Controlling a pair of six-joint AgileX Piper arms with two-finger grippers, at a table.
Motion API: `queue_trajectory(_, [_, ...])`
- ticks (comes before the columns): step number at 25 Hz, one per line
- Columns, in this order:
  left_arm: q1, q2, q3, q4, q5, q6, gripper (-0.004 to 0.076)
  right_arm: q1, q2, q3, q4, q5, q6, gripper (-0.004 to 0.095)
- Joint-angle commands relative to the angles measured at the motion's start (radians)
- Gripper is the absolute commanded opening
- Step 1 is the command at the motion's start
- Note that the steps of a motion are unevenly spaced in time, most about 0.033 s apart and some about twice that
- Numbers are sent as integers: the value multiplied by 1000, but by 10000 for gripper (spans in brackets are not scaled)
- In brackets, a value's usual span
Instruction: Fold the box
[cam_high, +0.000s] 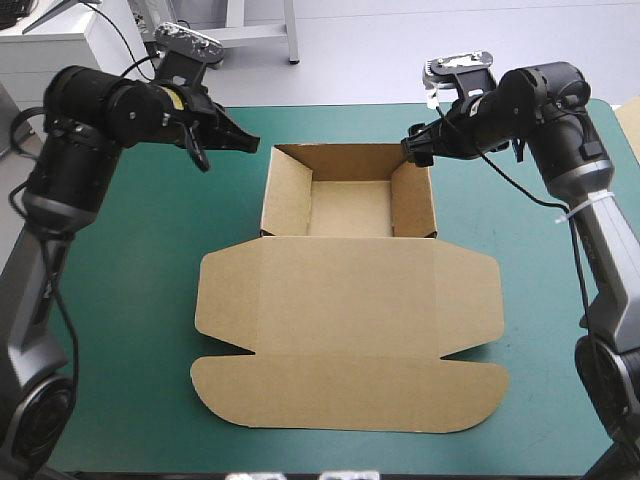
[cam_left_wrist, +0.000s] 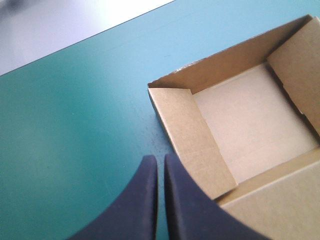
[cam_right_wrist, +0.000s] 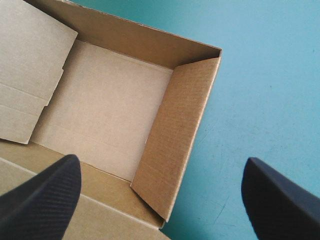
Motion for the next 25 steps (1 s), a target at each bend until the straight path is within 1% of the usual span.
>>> queue_trajectory(1, [-5,-141,70,-4,42,40,-6,-6,-24,-28,-7,-4,-4,808])
queue_trajectory(5, [-5,-263,249,3,42,87,-6,-6,12,-19,-12,-6,-4,808])
queue_trajectory(8, [-5,-363,420,1,40,118,-8,-6,55,-7,-10,-6,-4,808])
queue_trajectory(12, [-5,-479,630,6,19,114,-8,-6,125,-7,-12,-6,-4,808])
queue_trajectory(17, [-5,-616,885,17,-27,62,-8,-6,208,-7,-10,-18,-7,806])
queue_trajectory(18, [-5,-669,960,17,-48,47,-8,-6,237,-7,-10,-18,-10,785])
queue_trajectory(19, [-5,-693,997,17,-60,36,-8,-6,250,-7,-10,-20,-10,768])
queue_trajectory(21, [-5,-753,1083,17,-83,-4,-8,-6,283,-7,-10,-24,-10,690])
queue_trajectory(22, [-5,-788,1132,17,-94,-21,-8,-6,300,-9,-10,-26,-10,627])
queue_trajectory(23, [-5,-805,1152,17,-99,-26,-8,-6,307,-9,-10,-28,-10,587])
queue_trajectory(25, [-5,-855,1202,17,-111,-26,-8,-6,318,-9,-12,-40,-10,407])
